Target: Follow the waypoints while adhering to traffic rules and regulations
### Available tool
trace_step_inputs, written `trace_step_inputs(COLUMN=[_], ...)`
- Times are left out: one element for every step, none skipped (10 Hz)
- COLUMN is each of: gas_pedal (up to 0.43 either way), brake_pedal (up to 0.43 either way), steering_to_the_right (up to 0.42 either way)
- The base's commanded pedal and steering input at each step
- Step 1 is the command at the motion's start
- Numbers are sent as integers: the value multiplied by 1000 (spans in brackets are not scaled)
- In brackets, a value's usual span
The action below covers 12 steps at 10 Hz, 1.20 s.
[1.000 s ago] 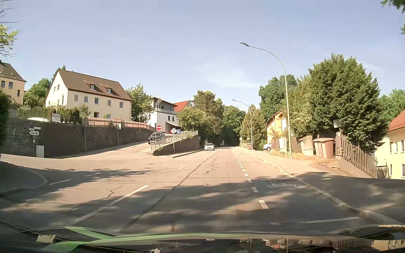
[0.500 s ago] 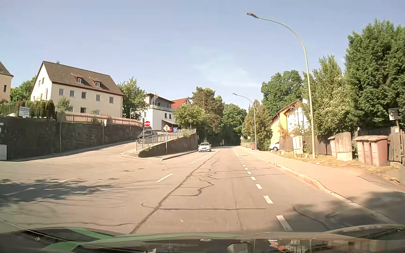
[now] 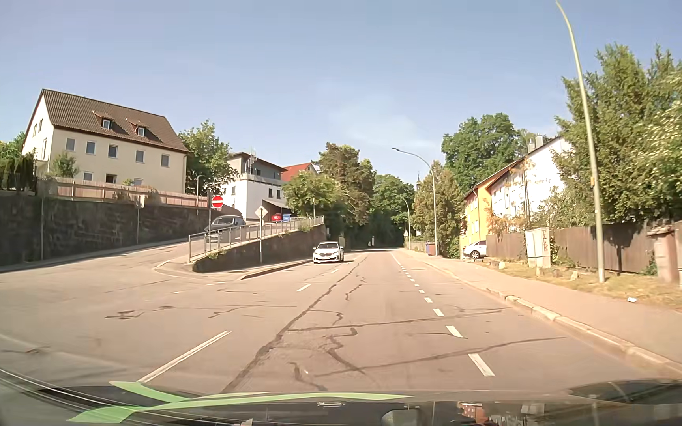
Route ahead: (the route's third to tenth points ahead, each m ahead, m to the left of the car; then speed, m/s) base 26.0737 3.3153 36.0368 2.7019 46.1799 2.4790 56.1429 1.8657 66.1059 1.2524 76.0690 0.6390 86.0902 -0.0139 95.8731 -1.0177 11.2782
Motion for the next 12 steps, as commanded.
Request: trace_step_inputs(gas_pedal=[169, 169, 169, 169, 169, 169, 169, 169, 169, 169, 169, 169], brake_pedal=[0, 0, 0, 0, 0, 0, 0, 0, 0, 0, 0, 0], steering_to_the_right=[3, 3, 3, 3, 3, 3, 3, 3, 3, 3, 3, 3])
